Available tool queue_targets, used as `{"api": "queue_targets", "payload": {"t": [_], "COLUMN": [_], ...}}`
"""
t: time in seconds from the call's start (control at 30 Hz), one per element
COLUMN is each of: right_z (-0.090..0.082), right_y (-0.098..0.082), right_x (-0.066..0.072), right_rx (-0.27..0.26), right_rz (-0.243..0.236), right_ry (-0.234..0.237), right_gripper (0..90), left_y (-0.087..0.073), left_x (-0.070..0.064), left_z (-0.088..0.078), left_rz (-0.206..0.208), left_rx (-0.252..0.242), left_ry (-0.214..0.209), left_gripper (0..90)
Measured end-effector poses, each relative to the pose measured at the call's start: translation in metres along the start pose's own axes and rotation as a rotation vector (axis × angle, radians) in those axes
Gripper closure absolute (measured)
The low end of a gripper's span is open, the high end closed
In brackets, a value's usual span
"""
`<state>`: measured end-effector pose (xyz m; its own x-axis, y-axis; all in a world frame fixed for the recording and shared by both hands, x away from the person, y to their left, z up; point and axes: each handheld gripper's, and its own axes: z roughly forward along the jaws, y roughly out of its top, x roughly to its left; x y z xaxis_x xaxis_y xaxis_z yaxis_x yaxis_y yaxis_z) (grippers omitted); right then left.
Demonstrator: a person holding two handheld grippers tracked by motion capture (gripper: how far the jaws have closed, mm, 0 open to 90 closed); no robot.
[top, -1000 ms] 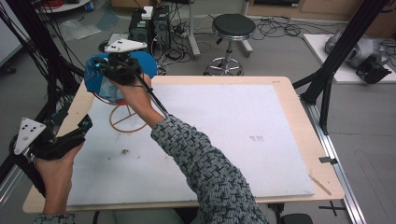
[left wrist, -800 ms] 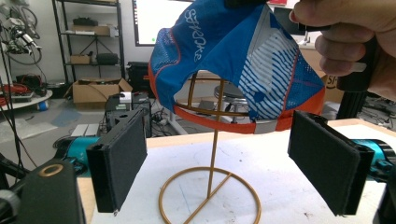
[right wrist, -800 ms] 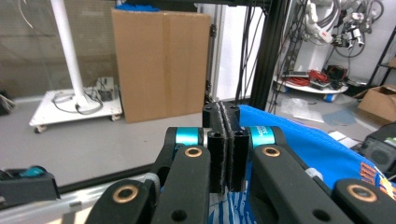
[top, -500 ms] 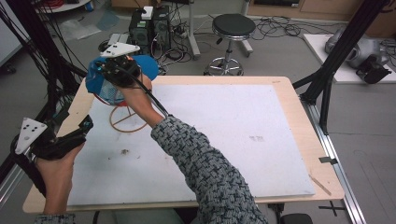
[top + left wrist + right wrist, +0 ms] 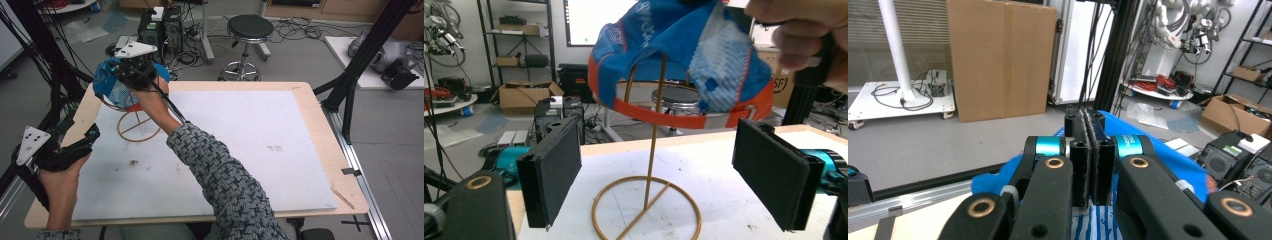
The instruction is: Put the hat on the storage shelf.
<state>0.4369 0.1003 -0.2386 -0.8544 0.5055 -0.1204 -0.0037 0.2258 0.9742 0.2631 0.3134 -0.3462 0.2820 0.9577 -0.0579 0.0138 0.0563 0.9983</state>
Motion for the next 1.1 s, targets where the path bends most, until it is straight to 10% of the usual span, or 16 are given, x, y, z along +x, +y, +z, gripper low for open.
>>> {"api": "queue_targets", "payload": {"t": [0.47,1.1], "right_z": [-0.035,0.011], "right_y": [0.006,-0.008], "right_x": [-0.011,0.017], "right_rx": [-0.061,-0.010], "right_rz": [0.030,-0.054], "right_ry": [0.013,0.017], "right_gripper": [89.6,89.5], "left_y": [-0.002,-0.002], "left_x": [-0.001,0.000], "left_z": [0.002,0.001], "left_rz": [-0.001,-0.001], "left_rx": [0.004,0.006], "left_ry": [-0.001,-0.001], "left_gripper": [19.8,19.8]}}
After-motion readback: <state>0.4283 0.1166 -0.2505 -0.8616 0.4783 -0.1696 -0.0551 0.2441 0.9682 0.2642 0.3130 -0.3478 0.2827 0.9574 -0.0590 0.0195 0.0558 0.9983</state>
